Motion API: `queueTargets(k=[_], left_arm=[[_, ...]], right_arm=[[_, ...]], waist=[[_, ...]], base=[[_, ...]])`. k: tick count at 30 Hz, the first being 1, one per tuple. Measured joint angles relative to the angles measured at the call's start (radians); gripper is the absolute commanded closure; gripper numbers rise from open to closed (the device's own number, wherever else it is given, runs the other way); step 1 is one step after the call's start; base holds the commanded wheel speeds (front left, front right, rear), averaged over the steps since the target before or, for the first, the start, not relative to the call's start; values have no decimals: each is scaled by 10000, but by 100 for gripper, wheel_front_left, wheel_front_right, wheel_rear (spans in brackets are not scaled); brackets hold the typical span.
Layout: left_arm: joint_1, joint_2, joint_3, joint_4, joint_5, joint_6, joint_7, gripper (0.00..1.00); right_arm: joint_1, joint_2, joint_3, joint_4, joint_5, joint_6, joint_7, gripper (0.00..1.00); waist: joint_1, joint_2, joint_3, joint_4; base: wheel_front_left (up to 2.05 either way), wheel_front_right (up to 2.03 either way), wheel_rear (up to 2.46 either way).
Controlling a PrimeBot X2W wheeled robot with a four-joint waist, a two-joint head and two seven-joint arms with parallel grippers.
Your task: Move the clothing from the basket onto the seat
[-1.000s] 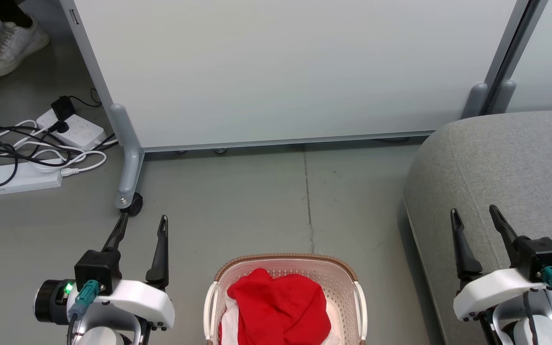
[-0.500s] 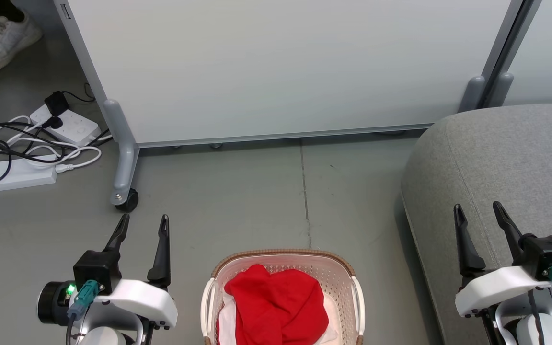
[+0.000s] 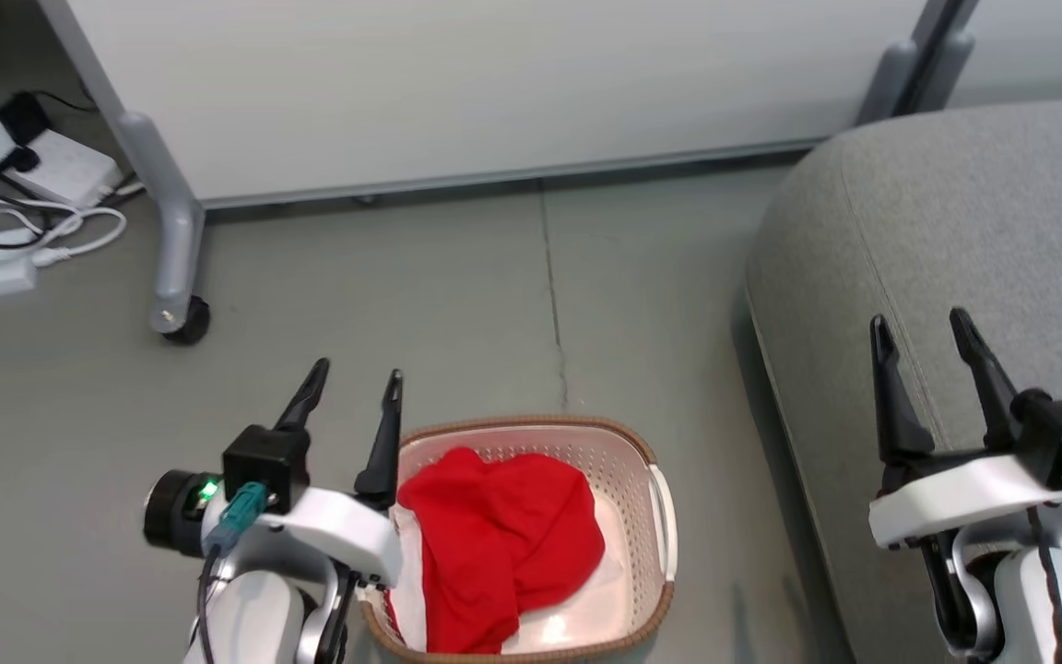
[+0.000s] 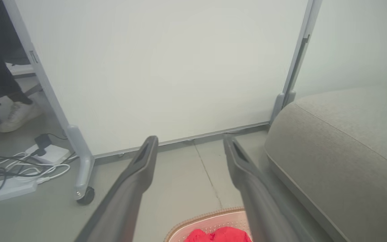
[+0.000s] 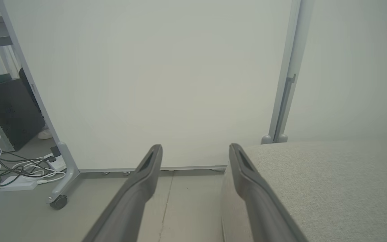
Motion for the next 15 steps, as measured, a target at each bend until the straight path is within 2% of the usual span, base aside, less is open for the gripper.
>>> queueTargets(k=[9,15], left_arm=[[-1358,-128,-913,1490,293,-355,6,0],[-2638,207,-1407,3363,823,-688,479,0]], right_arm=[[-716,-12,309,-823,416,0,-226,0],[-1234,-15,738,-1189,988,0,-721,0]], waist=[[0,0,1486,-872],[0,0,2873,-1786]], base=[[0,0,0],[0,0,0]])
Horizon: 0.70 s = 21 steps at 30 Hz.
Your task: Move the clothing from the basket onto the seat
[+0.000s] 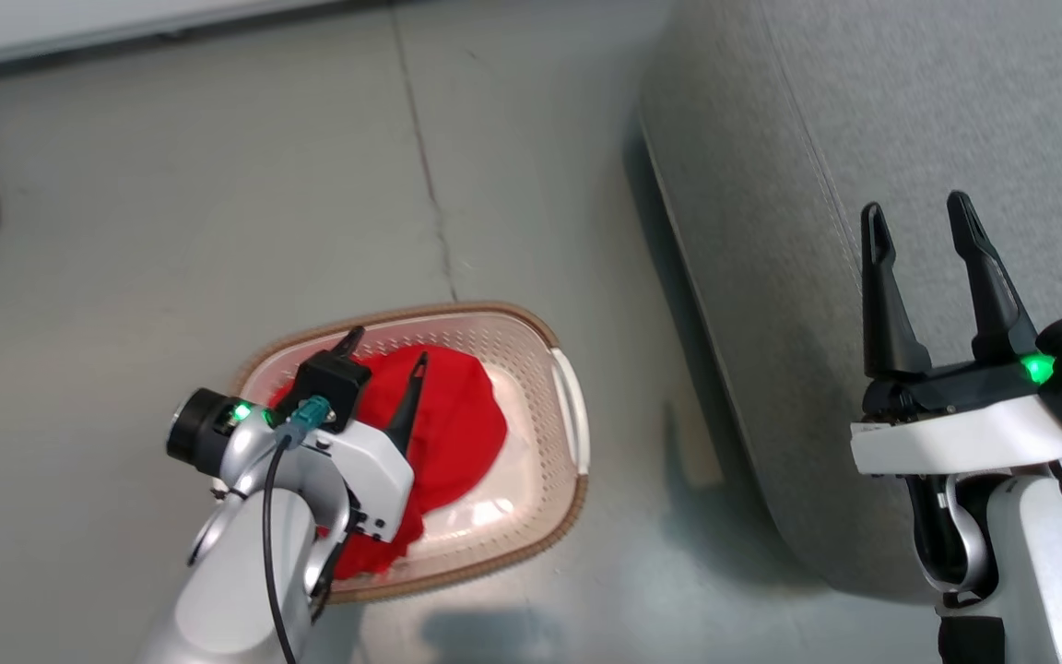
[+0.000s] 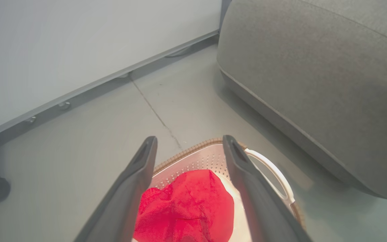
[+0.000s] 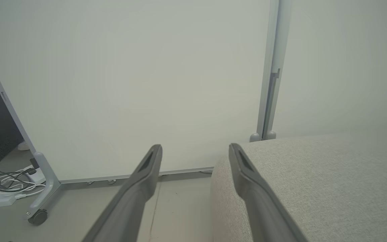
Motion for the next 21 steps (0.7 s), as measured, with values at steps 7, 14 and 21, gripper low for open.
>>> queueTargets(k=[7,14,21], left_arm=[[-1270,790,-347,1720,571,-190,677,0],[-1968,1747,-619,3191,1106,-100,1321,0],[-2556,2661,-842,4209,1576,257,2019,0]], right_arm=[[-523,0,652,-192,746,0,-418,0],[-772,-6,1030,-391,1584,0,-510,0],[-871,-2,1202,-675,2153,0,-539,0]], waist=[[0,0,1447,-1036],[0,0,2666,-2153],[0,0,3589,-3010]], base=[[0,0,0],[0,0,0],[0,0,0]])
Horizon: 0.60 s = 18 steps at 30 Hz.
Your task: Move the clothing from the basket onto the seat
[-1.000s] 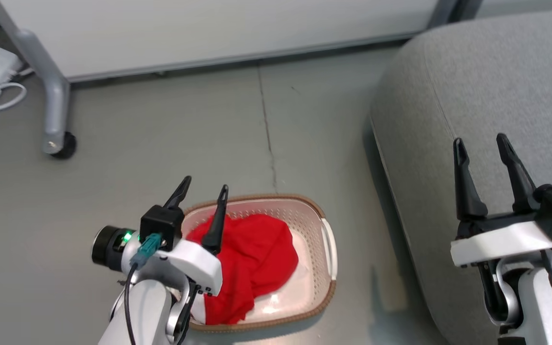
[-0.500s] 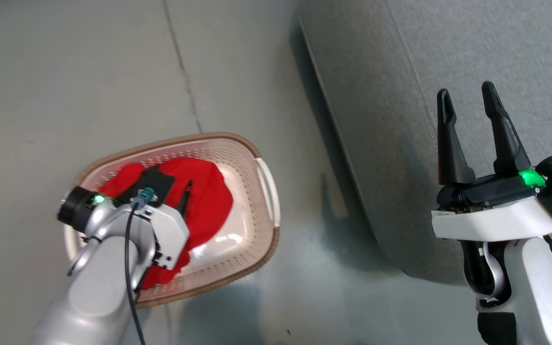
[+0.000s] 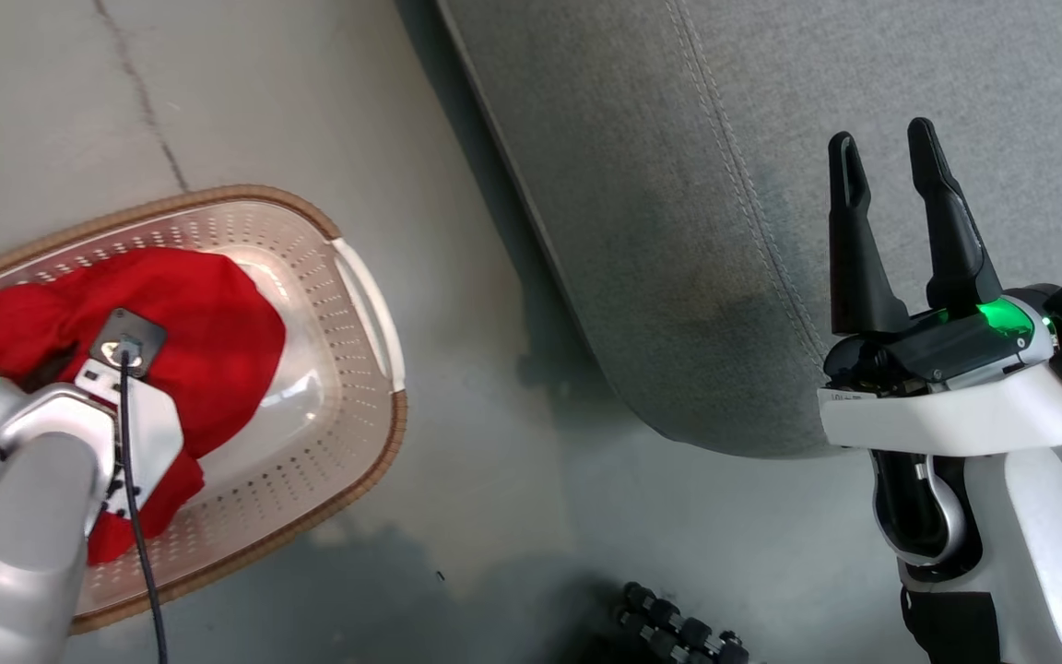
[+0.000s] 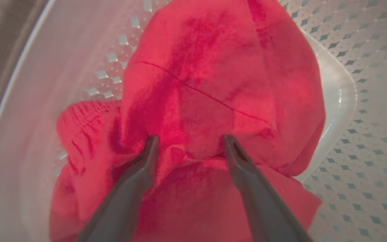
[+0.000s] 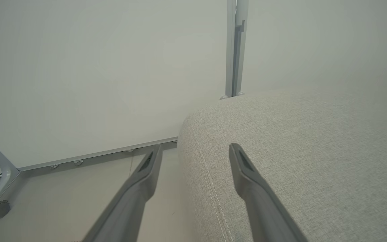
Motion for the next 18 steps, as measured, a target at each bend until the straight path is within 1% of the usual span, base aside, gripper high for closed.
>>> queueTargets(k=[3,7,8,9,10,15,18], left_arm=[[-226,119,-119,251,104,50,159,0],[-476,150,-240,656,163,94,548,0],[-528,150,-278,742,176,92,627,36],[-593,151,-320,807,209,92,704,63],[-634,150,-345,842,226,92,702,100],[-749,153,-443,1034,192,61,489,100],[-746,75,-420,1051,38,44,119,100]], right_arm=[[1,2,-15,-52,38,0,0,0],[5,2,-52,-92,58,0,0,0],[7,2,-58,-98,69,0,0,0],[9,2,-63,-98,69,0,0,0],[10,2,-63,-98,69,0,0,0],[5,4,6,-46,63,0,0,0],[-4,8,13,10,-104,0,0,0]], waist=[[0,0,254,-183],[0,0,382,-239],[1,0,389,-235],[0,0,399,-230],[0,0,403,-225],[0,0,346,-223],[0,0,209,-204]], base=[[0,0,0],[0,0,0],[0,0,0],[0,0,0],[0,0,0],[0,0,0],[0,0,0]])
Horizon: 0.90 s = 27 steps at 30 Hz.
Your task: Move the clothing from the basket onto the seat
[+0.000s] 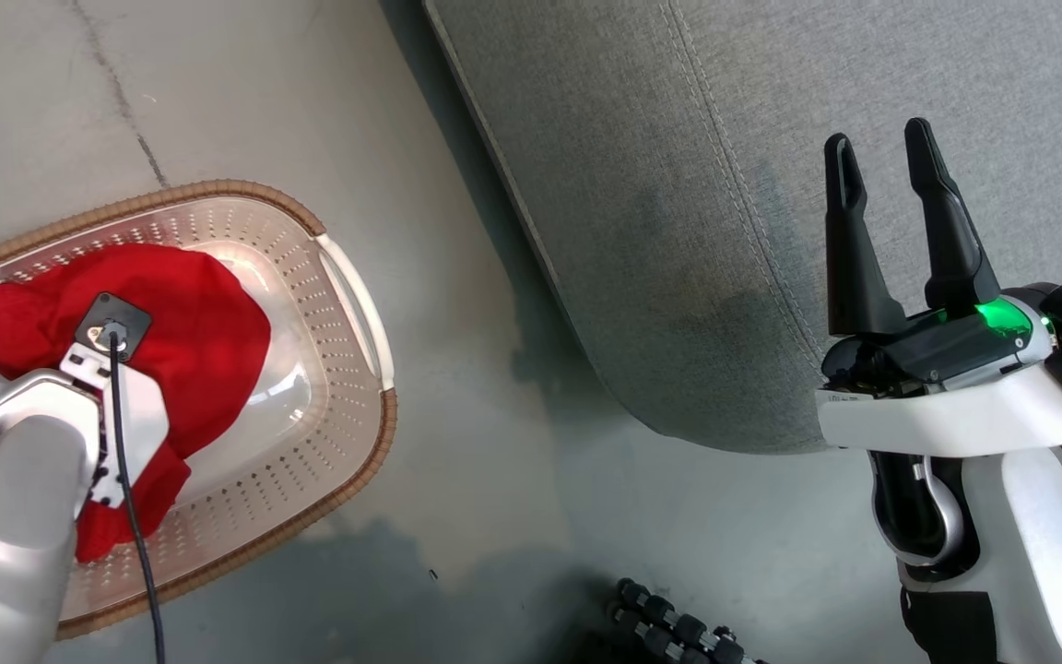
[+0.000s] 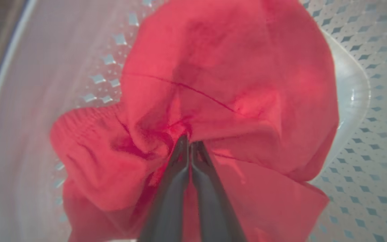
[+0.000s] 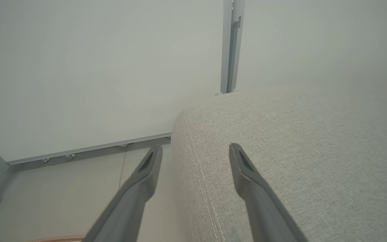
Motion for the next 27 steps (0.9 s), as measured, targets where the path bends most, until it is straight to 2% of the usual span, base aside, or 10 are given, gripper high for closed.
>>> queueTargets(k=[10,11,18,27], left_arm=[[722,-1406,368,-107,-1060,-115,-1919,100],[722,-1406,368,-107,-1060,-115,-1919,100],[1372,-2474,681,-261,-1839,-240,-3162,100],[2284,-3080,974,-1315,-2865,-447,-3753,100]], right_arm=[[228,12,-190,516,-1220,2,-10,0],[228,12,-190,516,-1220,2,-10,0],[688,23,-349,1020,-1883,8,61,0],[1430,19,-648,1160,-2339,10,681,0]], waist=[[0,0,-1199,890],[0,0,-1199,890],[0,0,-2373,1866],[0,0,-3952,3089]], base=[[0,0,0],[0,0,0],[0,0,0],[0,0,0]])
